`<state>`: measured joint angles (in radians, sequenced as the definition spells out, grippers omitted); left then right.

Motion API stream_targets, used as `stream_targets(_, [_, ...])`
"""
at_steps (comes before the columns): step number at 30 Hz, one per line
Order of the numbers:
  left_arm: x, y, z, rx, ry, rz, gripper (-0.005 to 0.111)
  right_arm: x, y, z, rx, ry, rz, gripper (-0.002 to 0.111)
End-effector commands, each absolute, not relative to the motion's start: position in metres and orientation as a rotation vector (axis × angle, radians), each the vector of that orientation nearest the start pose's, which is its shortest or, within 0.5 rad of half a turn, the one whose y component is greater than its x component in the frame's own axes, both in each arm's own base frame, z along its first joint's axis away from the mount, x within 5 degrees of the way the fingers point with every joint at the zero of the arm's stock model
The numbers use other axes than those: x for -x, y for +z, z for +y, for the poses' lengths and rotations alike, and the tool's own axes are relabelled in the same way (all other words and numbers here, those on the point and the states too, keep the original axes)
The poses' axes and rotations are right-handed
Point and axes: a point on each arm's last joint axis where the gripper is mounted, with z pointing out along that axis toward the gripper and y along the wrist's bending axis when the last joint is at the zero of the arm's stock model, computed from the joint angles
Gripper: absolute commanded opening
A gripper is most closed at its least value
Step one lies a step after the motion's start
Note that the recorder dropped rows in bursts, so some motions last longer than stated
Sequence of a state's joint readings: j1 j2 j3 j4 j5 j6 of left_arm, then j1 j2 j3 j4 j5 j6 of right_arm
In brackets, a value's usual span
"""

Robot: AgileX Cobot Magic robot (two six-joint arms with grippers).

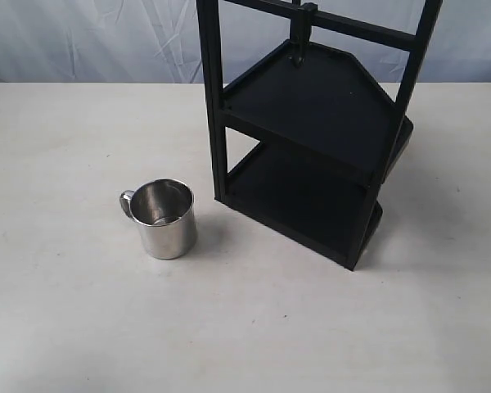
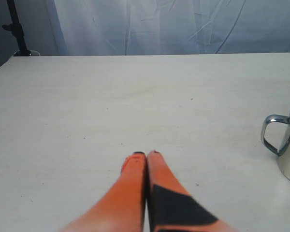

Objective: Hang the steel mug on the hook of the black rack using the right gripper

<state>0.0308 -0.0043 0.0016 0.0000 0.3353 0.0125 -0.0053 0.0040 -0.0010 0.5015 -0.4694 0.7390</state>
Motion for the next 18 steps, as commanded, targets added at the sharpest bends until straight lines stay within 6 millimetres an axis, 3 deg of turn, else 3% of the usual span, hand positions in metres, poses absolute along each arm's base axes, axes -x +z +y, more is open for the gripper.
stream_targets(1, [-0.054,0.184,0.001,0.017,0.023,1.811,0.000,-0.043,0.249,-0.019,-0.867,1.122,0.724,0.000])
stream_targets(4, [-0.054,0.184,0.001,0.017,0.023,1.811,0.000,-0.042,0.256,-0.007,-0.695,1.104,0.813,0.000])
stream_targets(7, [-0.054,0.184,0.001,0.017,0.023,1.811,0.000,-0.037,0.285,0.010,-0.333,0.831,0.987,0.000])
stream_targets(8, [-0.054,0.184,0.001,0.017,0.023,1.811,0.000,-0.047,0.300,0.011,-0.289,0.643,1.166,0.000])
stream_targets(9, [-0.054,0.184,0.001,0.017,0.023,1.811,0.000,-0.057,0.305,0.008,-0.327,0.609,1.242,0.000])
stream_targets(10, [-0.054,0.184,0.001,0.017,0.023,1.811,0.000,-0.080,0.318,0.013,-0.243,0.547,1.356,0.000])
stream_targets(11, [-0.054,0.184,0.001,0.017,0.023,1.811,0.000,-0.102,0.327,0.032,0.020,0.589,1.447,0.000])
stream_targets(12, [-0.054,0.184,0.001,0.017,0.023,1.811,0.000,-0.117,0.334,0.051,0.210,0.738,1.547,0.000])
stream_targets(13, [-0.054,0.184,0.001,0.017,0.023,1.811,0.000,-0.144,0.325,0.064,0.316,0.905,1.790,0.000])
stream_targets(15, [-0.054,0.184,0.001,0.017,0.023,1.811,0.000,-0.184,0.309,0.086,0.430,1.153,2.016,0.000])
stream_targets(16, [-0.054,0.184,0.001,0.017,0.023,1.811,0.000,-0.199,0.296,0.100,0.530,1.207,2.058,0.000])
stream_targets(17, [-0.054,0.184,0.001,0.017,0.023,1.811,0.000,-0.210,0.282,0.127,0.667,1.274,2.099,0.000])
stream_targets(18, [-0.054,0.184,0.001,0.017,0.023,1.811,0.000,-0.212,0.276,0.140,0.734,1.290,2.105,0.000])
